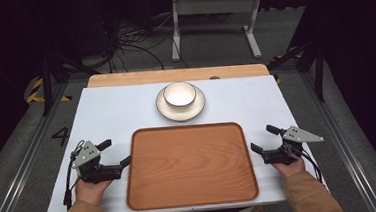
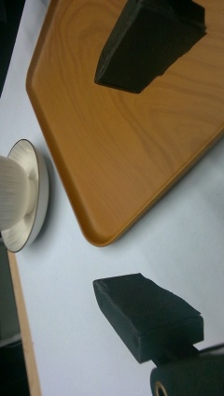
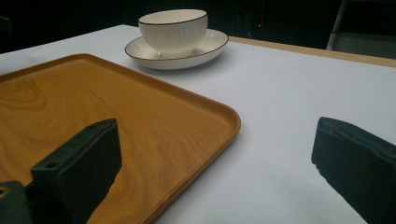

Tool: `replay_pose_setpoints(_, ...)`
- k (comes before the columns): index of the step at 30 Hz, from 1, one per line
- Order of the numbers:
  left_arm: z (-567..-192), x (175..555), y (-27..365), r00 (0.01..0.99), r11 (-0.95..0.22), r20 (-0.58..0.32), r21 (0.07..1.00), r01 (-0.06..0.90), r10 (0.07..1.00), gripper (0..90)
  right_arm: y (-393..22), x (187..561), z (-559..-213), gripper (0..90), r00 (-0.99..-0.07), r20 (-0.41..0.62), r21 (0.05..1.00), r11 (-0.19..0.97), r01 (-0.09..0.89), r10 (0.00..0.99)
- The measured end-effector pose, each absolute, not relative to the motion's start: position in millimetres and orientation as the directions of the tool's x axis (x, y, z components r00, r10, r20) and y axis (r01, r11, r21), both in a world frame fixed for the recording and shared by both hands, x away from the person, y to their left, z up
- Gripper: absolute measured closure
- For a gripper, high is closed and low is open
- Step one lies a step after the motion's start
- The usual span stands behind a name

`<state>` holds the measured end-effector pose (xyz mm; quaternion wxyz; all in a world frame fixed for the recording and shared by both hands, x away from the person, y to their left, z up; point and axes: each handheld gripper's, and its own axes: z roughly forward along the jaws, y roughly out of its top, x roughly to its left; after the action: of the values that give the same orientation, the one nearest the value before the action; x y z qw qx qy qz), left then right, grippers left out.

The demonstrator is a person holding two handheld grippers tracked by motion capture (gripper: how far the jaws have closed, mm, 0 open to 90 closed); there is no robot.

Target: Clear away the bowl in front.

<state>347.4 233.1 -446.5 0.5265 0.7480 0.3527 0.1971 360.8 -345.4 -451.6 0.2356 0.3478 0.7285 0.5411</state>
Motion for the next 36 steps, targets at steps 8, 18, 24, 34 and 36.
replay_pose_setpoints(8, -436, 351, 228, 0.676, -0.192, -0.074, 0.931, 0.310, 0.734, 5.6, -345, 361, -452, 2.0, -0.644, 0.034, 0.951, 0.173, 0.255, 0.764)
replay_pose_setpoints(18, -422, 352, 225, 0.690, -0.202, -0.071, 0.930, 0.306, 0.721, 5.4, -345, 361, -452, 2.1, -0.645, 0.035, 0.951, 0.172, 0.256, 0.764)
replay_pose_setpoints(24, -417, 354, 225, 0.694, -0.201, -0.077, 0.929, 0.312, 0.716, 6.6, -345, 361, -452, 2.1, -0.645, 0.037, 0.951, 0.171, 0.257, 0.763)
replay_pose_setpoints(34, -407, 365, 220, 0.689, -0.184, -0.094, 0.929, 0.320, 0.719, 7.2, -345, 361, -452, 2.0, -0.645, 0.037, 0.951, 0.171, 0.257, 0.763)
replay_pose_setpoints(36, -405, 370, 217, 0.690, -0.186, -0.096, 0.928, 0.323, 0.717, 7.2, -345, 361, -452, 2.1, -0.645, 0.039, 0.951, 0.170, 0.258, 0.763)
